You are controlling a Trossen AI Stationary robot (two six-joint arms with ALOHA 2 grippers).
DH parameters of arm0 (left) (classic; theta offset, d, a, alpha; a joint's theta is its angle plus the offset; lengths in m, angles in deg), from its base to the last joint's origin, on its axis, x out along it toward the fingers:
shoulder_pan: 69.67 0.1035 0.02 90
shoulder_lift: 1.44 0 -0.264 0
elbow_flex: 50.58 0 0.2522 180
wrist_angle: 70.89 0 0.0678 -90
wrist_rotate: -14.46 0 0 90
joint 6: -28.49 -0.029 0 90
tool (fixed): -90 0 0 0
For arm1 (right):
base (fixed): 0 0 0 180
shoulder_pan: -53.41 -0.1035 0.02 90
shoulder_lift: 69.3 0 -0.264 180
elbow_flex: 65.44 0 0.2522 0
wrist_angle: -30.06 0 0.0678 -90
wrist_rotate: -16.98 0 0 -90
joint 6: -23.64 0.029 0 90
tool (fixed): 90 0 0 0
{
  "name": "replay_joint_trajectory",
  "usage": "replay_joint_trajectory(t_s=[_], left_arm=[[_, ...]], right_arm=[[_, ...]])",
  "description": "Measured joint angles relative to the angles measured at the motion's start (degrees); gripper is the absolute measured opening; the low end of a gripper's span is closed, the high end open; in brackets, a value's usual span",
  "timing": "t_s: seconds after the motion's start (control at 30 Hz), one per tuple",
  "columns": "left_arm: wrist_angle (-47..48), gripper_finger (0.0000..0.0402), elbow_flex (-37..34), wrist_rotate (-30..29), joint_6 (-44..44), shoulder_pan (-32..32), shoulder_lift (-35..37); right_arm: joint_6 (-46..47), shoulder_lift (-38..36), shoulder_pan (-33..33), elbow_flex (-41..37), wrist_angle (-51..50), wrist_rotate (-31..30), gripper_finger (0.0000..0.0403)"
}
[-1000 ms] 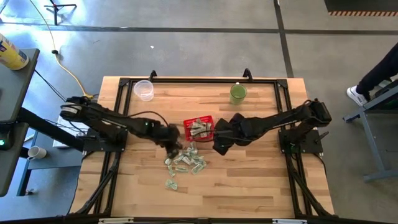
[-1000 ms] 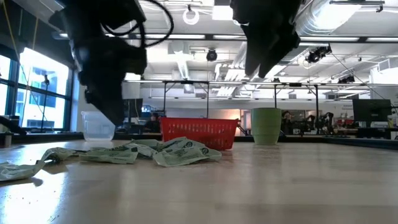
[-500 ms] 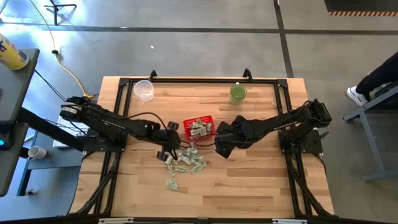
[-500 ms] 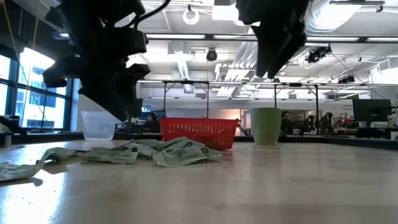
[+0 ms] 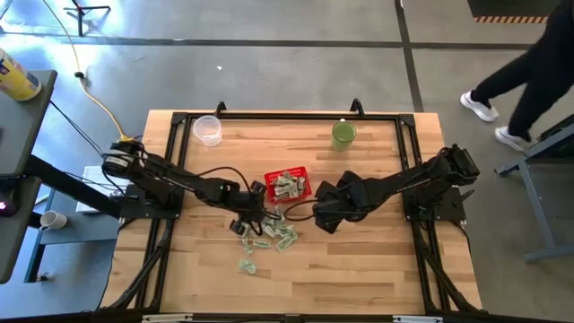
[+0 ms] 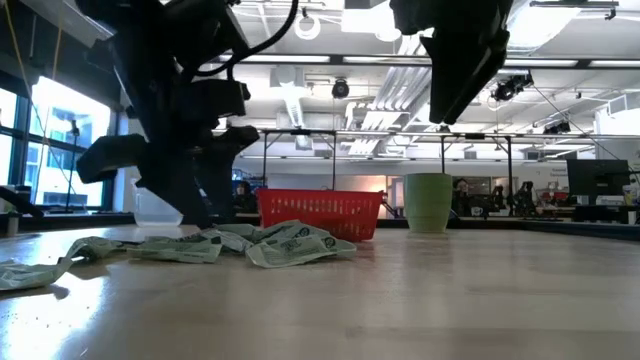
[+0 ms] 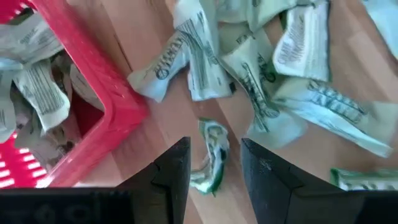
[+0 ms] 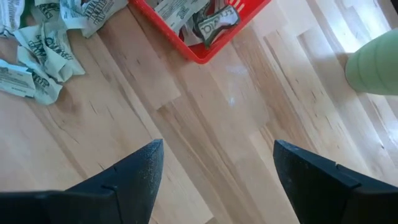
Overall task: Pick and place Stevia / Truvia into bins
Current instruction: Put the truvia packet into the red basket
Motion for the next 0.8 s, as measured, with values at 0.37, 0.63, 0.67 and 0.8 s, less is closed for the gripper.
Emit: replay_joint_trajectory(t_s=[0.37,0.63,0.67,0.8], left_arm=[[2.06,0.0165,0.34,2.99,0.65,4.4,-2.33],[9.17,0.0047,2.61,2.38,0.65,4.96,-2.45],[10.54,0.0032,3.08,2.36,0.69,4.96,-2.45],[19.69,0.0028,6.64,-0.35,3.75,4.85,-2.0]], right_arm=[[-0.13,0.02,0.03,0.0,-0.24,0.01,0.0293],[-0.41,0.02,0.05,-0.02,-0.65,-0.54,0.0293],[-0.56,0.02,0.05,-0.02,-0.68,-0.91,0.0293],[-0.78,0.02,0.05,-0.02,-0.73,-1.34,0.0293]])
